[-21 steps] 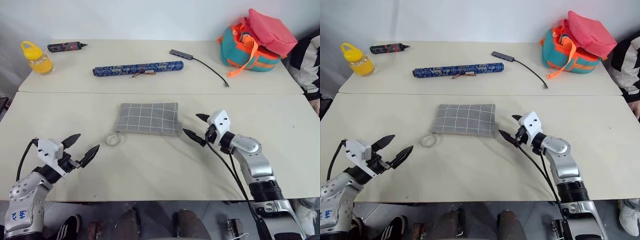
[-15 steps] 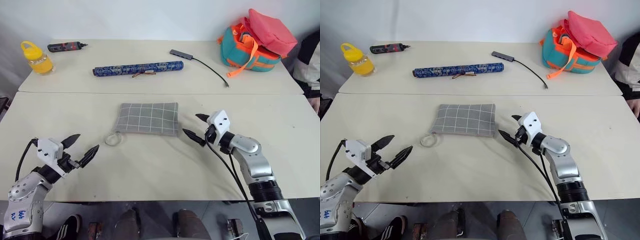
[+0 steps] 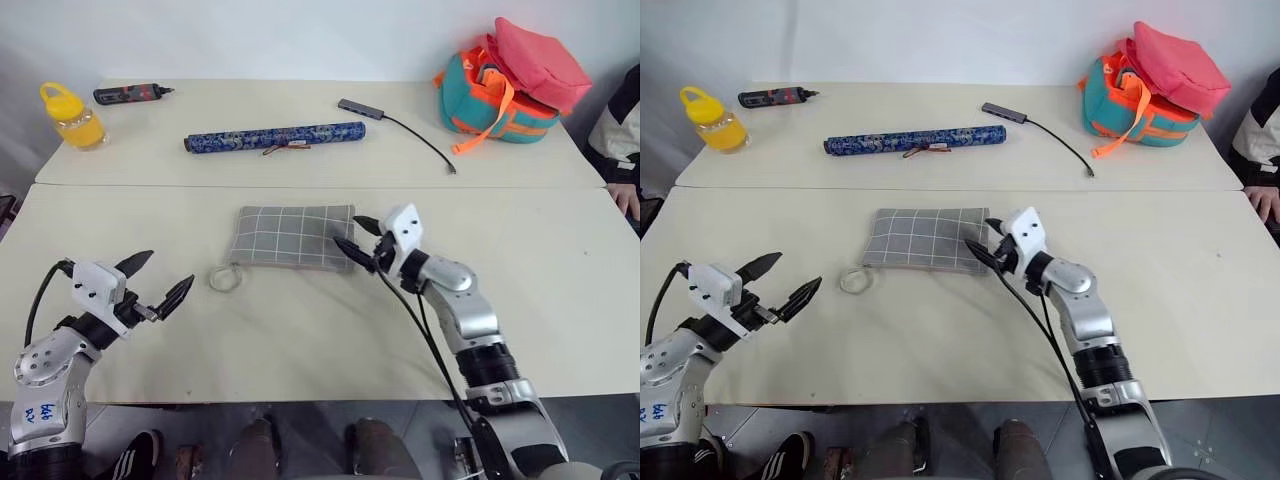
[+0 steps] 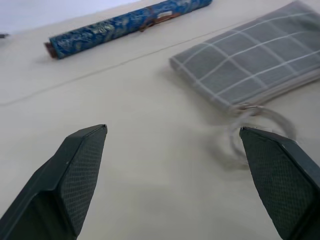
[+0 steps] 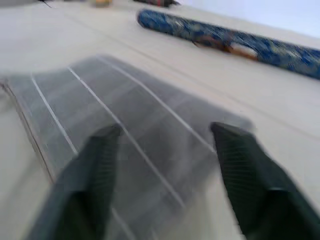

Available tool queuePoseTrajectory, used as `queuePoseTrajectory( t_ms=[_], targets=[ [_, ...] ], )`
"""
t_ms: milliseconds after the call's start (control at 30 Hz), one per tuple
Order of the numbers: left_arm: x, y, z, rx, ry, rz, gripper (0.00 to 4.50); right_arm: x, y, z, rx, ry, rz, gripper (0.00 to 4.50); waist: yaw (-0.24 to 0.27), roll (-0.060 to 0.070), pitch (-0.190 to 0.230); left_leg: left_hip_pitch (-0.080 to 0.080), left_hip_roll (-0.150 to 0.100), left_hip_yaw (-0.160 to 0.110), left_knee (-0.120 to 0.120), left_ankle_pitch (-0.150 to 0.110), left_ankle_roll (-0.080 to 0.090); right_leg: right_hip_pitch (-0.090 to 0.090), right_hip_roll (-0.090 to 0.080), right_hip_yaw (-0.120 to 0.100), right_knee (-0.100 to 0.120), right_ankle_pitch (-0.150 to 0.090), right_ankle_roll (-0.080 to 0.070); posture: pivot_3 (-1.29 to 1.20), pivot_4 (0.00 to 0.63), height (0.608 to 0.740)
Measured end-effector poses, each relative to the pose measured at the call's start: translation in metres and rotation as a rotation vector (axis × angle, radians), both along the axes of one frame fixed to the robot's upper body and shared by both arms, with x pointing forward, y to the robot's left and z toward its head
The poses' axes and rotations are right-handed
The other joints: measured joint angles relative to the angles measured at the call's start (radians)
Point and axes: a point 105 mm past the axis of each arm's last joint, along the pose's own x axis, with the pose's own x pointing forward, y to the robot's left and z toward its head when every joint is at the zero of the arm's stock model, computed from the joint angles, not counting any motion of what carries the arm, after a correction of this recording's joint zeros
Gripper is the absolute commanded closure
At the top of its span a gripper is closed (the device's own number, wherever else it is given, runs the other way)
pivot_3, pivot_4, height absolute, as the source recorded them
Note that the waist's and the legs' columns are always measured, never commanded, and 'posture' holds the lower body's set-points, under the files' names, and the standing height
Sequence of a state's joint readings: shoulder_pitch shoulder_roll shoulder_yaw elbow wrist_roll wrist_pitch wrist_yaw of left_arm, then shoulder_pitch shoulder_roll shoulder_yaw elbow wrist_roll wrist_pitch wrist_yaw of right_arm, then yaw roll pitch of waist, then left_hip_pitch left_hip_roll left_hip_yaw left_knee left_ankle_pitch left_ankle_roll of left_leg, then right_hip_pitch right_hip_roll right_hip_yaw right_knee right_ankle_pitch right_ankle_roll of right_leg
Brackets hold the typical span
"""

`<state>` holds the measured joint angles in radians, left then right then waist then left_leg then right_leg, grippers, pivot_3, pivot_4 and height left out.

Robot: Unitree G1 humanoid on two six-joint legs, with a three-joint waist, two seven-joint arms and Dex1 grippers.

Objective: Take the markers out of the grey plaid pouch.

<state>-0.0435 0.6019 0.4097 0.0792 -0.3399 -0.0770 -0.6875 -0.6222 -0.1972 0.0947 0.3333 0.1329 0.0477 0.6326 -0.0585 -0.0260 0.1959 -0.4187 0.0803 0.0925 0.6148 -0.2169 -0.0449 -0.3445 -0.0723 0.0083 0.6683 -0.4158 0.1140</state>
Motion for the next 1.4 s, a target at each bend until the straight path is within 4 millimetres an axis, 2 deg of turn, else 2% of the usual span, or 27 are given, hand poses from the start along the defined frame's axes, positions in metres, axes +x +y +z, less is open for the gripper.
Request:
queuePoseTrajectory(
  t_ms=[67,100,167,267,433,600,767,900,1000,1133,1400],
  targets=[
    [0.006,0.001,0.003,0.055,-0.029,0.000,0.00,0.009,0.004,0.000,-0.029,-0.017,-0.033,3.49,0.001,0.000,0.000,0.000,0.000,0.000,0.000,0.000,0.000,0.000,0.000,0.000,0.001,0.000,0.000,0.00,0.150,0.740],
    [0.009,0.000,0.004,0.083,-0.041,-0.003,0.00,0.014,0.003,-0.002,-0.053,-0.023,-0.057,3.91,0.002,-0.001,0.000,0.000,0.000,0.000,0.000,0.000,0.000,0.000,-0.001,0.000,0.001,0.000,0.000,0.00,0.150,0.740],
    [0.014,0.001,0.002,0.130,-0.048,-0.008,0.00,0.023,-0.002,-0.011,-0.092,-0.010,-0.118,4.46,0.002,-0.001,-0.001,0.000,-0.001,0.000,0.001,0.000,0.000,-0.001,-0.001,-0.001,0.002,0.000,0.000,0.00,0.150,0.740],
    [0.025,-0.002,0.001,0.179,-0.066,-0.026,0.00,0.031,-0.013,-0.024,-0.157,0.000,-0.180,4.46,0.002,-0.001,-0.001,0.000,0.000,0.001,0.001,0.000,0.000,-0.002,-0.001,-0.001,0.004,0.000,0.000,0.00,0.150,0.740],
    [0.051,-0.010,0.014,0.354,-0.145,-0.074,0.00,0.031,-0.007,-0.024,-0.218,-0.037,-0.150,4.46,-0.001,-0.003,-0.002,0.000,0.001,0.002,0.002,0.001,-0.001,-0.003,0.000,-0.001,0.007,0.000,0.000,0.00,0.150,0.740],
    [0.075,-0.036,0.014,0.434,-0.176,-0.201,0.00,0.028,-0.007,-0.024,-0.213,-0.040,-0.139,4.46,0.002,-0.003,-0.002,0.000,0.000,0.003,0.003,0.001,-0.001,-0.004,0.000,-0.002,0.009,0.000,0.000,0.00,0.150,0.740],
    [0.079,-0.075,0.000,0.524,-0.184,-0.401,0.00,0.026,-0.007,-0.023,-0.212,-0.043,-0.134,4.46,0.000,-0.003,-0.002,-0.001,0.000,0.004,0.005,0.001,-0.001,-0.006,0.001,-0.001,0.011,0.000,0.000,0.00,0.150,0.740],
    [0.082,-0.082,-0.002,0.556,-0.199,-0.440,0.00,0.024,-0.009,-0.025,-0.208,-0.039,-0.138,4.46,0.000,-0.003,-0.002,-0.002,0.000,0.005,0.007,0.001,-0.001,-0.009,0.000,-0.002,0.014,0.000,0.000,0.00,0.150,0.740],
    [0.082,-0.084,-0.004,0.543,-0.191,-0.455,0.51,0.022,-0.010,-0.027,-0.204,-0.033,-0.143,4.50,0.001,-0.003,-0.002,-0.002,0.000,0.006,0.008,0.000,-0.001,-0.009,0.000,-0.001,0.015,0.000,0.000,0.00,0.150,0.740],
    [0.081,-0.086,-0.010,0.525,-0.167,-0.473,1.81,0.019,-0.011,-0.028,-0.202,-0.027,-0.146,4.50,0.001,-0.003,-0.002,-0.002,0.000,0.006,0.011,0.000,-0.001,-0.009,0.000,-0.001,0.017,0.000,0.000,0.00,0.150,0.740],
    [0.081,-0.085,-0.009,0.516,-0.177,-0.466,4.18,0.019,-0.011,-0.028,-0.202,-0.021,-0.146,4.50,0.001,-0.003,-0.002,-0.002,0.000,0.006,0.012,0.000,-0.001,-0.010,0.000,-0.001,0.020,0.000,0.000,0.00,0.150,0.740]
  ],
)
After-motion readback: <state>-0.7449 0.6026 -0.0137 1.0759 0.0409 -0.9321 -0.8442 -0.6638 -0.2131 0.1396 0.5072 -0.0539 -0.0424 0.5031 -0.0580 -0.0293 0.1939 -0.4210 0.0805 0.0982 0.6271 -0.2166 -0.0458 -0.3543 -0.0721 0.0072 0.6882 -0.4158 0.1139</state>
